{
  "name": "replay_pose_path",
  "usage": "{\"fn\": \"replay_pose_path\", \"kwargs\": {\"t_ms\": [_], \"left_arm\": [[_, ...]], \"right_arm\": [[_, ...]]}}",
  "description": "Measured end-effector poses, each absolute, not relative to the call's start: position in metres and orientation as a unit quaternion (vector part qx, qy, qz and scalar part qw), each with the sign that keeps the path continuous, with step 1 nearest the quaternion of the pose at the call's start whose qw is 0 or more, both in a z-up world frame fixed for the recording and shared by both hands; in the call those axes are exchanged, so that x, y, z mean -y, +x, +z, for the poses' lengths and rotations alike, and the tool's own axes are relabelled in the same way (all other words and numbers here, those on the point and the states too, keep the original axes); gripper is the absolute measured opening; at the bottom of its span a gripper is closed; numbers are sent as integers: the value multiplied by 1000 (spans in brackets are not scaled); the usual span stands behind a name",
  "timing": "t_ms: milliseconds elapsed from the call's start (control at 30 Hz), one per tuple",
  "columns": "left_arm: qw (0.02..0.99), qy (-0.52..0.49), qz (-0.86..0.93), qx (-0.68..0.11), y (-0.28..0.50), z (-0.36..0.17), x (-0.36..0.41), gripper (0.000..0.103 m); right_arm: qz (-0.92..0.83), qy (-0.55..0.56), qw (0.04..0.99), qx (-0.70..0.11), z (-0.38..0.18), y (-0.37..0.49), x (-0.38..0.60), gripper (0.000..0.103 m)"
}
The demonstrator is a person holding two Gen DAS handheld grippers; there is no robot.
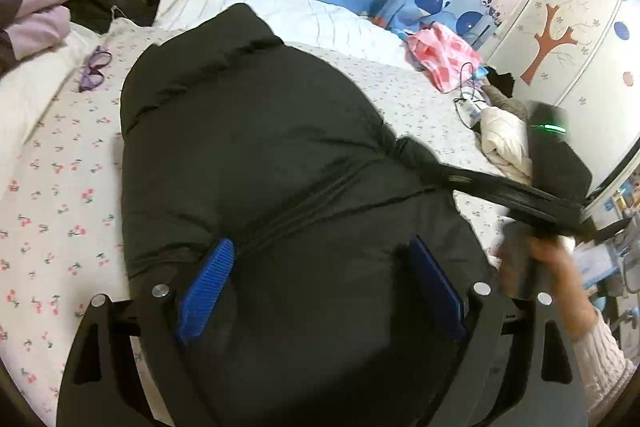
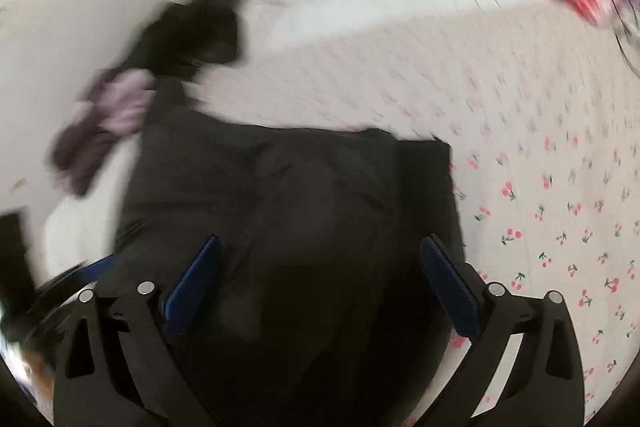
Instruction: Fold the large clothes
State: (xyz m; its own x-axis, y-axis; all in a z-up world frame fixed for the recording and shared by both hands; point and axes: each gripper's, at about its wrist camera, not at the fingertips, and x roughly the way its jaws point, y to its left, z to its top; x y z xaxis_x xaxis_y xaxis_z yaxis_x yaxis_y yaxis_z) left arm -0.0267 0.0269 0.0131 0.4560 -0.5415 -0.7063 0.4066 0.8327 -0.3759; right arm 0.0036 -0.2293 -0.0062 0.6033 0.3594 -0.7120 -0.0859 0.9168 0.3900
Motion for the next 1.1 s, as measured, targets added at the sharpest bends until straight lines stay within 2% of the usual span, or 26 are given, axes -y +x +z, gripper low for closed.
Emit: {"fn": "replay_pose_path", "kwargs": {"t_ms": [167, 233, 367, 467, 533, 633, 767, 867, 967, 1000, 1100], "left_arm": [[862, -57, -273, -424, -36, 18, -31, 85], [872, -35, -257, -415, -42, 21, -28, 85], [890, 23, -219, -400, -53, 22, -23, 86], [894, 29, -214, -394, -57, 23, -24, 92], [894, 33, -210, -394, -57, 22, -22, 92], [897, 43, -197, -392, -59, 15, -16, 92], [900, 69, -198, -382, -63, 16, -7, 92], [901, 71, -198, -379, -62, 16, -5, 92], [903, 78, -193, -376, -63, 16, -3, 93], [903, 80, -192, -375, -63, 16, -3, 93], [907, 71, -207, -360, -68, 22, -2, 95]], "right_arm": [[124, 142, 839, -510, -66, -17, 224, 96], [113, 146, 836, -517, -57, -19, 229, 96], [145, 142, 877, -435, -11, -60, 228, 96], [145, 136, 838, -508, -50, -74, 208, 96], [142, 152, 824, -527, -61, -75, 216, 96], [118, 168, 844, -496, -28, -75, 225, 96], [146, 144, 909, -363, 62, -61, 212, 96], [199, 168, 901, -348, 85, -10, 181, 96], [173, 154, 895, -382, 59, 31, 179, 96], [139, 145, 891, -408, 26, 51, 177, 96], [143, 241, 849, -449, -45, 74, 203, 96]]}}
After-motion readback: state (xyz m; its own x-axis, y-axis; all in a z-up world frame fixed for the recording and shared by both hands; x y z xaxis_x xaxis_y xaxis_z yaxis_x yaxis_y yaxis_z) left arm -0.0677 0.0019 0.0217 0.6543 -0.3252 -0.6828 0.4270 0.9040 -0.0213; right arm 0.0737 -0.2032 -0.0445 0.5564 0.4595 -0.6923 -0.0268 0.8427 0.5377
